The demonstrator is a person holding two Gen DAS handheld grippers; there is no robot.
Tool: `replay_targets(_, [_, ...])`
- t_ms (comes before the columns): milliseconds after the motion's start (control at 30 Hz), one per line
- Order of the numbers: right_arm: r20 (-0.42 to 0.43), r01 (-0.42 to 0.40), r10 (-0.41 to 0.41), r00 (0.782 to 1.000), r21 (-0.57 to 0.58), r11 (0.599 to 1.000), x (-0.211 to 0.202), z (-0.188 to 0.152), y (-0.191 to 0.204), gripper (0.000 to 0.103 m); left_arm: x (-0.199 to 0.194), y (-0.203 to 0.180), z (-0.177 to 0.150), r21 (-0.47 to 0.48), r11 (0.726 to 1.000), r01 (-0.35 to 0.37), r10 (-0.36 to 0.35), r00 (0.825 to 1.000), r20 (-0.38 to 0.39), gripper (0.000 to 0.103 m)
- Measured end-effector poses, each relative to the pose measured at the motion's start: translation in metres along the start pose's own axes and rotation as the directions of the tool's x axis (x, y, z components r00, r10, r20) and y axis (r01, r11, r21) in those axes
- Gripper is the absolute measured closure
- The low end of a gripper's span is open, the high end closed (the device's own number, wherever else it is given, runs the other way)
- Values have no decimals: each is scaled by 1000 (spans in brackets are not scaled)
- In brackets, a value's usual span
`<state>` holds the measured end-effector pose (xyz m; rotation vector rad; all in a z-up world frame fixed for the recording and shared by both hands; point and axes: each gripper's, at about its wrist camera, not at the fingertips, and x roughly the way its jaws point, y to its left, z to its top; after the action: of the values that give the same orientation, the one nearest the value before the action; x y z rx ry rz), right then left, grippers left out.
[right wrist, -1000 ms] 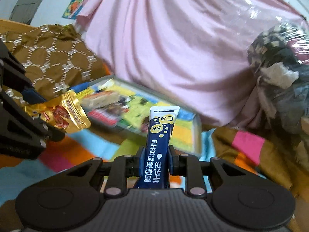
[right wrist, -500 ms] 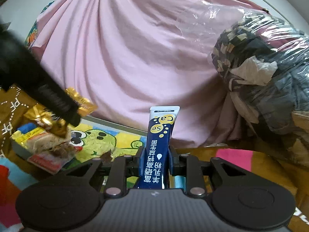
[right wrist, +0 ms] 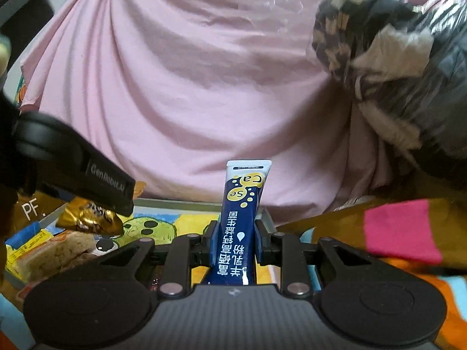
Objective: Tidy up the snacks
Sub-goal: 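Carry gold bag with left tool while right tool carries blue tube over the tray, then open left tool to drop gold bag in tray while right tool releases blue tube there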
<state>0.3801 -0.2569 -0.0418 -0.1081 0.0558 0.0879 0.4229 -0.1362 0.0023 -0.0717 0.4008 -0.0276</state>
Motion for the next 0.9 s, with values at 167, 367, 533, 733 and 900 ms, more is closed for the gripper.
replay_targets(167, [-49,-21,22,999,22,1000,14,-4,0,76,20,-2,-8,-14,1000,7,-7,999,-37,59])
replay_targets(367, [-115,-29,34,993,41,999,26,-11,-3,75,35,-5,-19,-20,999,27,-29,996,-82,59])
replay_targets(533, [-181,-40,51,982,62,997,35,-18,-3,75,44,-3,-24,-49,998,46,-52,989,-138,58])
replay_targets(733, [-191,-35,47,980,68,997,37,-21,-5,62,50,6,-26,-121,992,44,-66,980,-186,52])
replay_targets(900, [-190,-28,41,981,74,997,34,-16,-8,38,40,12,-22,-155,987,36,-63,983,-174,40])
